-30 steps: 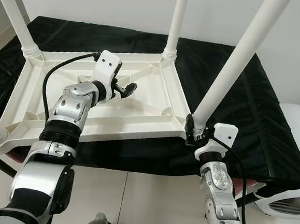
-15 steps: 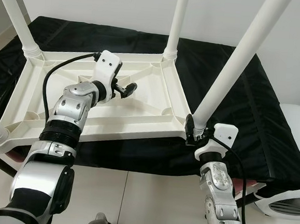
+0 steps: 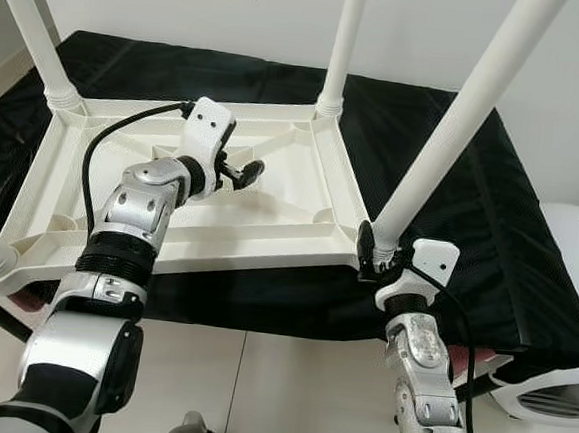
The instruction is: Building children table
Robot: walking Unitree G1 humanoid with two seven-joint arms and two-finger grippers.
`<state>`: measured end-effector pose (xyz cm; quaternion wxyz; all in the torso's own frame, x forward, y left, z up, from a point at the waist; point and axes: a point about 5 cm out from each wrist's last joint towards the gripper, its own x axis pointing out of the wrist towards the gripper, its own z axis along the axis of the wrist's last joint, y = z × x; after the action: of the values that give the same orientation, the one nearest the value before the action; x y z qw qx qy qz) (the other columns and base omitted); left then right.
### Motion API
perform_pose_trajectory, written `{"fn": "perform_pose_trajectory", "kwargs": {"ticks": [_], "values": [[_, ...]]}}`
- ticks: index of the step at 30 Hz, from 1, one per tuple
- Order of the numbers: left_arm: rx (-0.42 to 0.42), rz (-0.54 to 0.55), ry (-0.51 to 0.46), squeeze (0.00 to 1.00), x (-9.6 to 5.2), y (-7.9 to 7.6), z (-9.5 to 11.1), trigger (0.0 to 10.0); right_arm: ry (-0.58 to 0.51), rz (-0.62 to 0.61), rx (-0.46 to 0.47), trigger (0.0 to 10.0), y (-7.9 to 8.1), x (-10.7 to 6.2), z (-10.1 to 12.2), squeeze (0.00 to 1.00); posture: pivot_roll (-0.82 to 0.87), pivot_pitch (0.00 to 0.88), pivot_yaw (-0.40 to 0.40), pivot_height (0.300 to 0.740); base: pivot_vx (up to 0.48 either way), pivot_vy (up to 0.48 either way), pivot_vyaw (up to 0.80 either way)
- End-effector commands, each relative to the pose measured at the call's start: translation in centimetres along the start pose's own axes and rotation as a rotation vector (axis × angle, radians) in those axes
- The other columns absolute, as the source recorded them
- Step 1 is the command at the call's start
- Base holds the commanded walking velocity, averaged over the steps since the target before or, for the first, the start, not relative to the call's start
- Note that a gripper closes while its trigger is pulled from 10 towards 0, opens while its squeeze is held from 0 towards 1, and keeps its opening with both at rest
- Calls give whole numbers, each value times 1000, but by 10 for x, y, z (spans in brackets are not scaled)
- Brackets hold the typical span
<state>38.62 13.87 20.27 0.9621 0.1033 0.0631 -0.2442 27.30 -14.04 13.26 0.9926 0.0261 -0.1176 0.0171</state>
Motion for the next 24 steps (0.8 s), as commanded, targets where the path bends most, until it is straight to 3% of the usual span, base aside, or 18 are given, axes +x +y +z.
{"fn": "perform_pose_trajectory", "kwargs": {"ticks": [1, 15, 16, 17, 20, 24], "values": [[-3, 69, 5, 0, 1, 3, 0, 10000, -9, 0, 8, 10000, 0, -1, 1, 0, -5, 69, 24, 740, 0, 0, 0], [-3, 69, 5, 0, 1, 3, 0, 10000, -9, 0, 8, 10000, 0, -1, 1, 0, -5, 69, 24, 740, 0, 0, 0], [-7, 68, 10, 0, 0, 2, -2, 10000, -9, -4, 8, 10000, 0, -1, 1, 0, -5, 0, 0, 740, 0, 0, 0], [-7, 68, 10, 0, 0, 2, -2, 10000, -9, -4, 8, 10000, 0, -1, 1, 0, -5, 0, 0, 740, 0, 0, 0], [-152, 331, -182, 0, -46, -7, -19, 10000, -7, 24, 21, 10000, 6, 6, -2, 0, 19, 0, 0, 740, 0, 0, 0], [-167, 367, -198, 0, -53, -7, -21, 10000, -8, 26, 24, 10000, 7, 7, -2, 0, 19, 0, 0, 740, 0, 0, 0]]}}
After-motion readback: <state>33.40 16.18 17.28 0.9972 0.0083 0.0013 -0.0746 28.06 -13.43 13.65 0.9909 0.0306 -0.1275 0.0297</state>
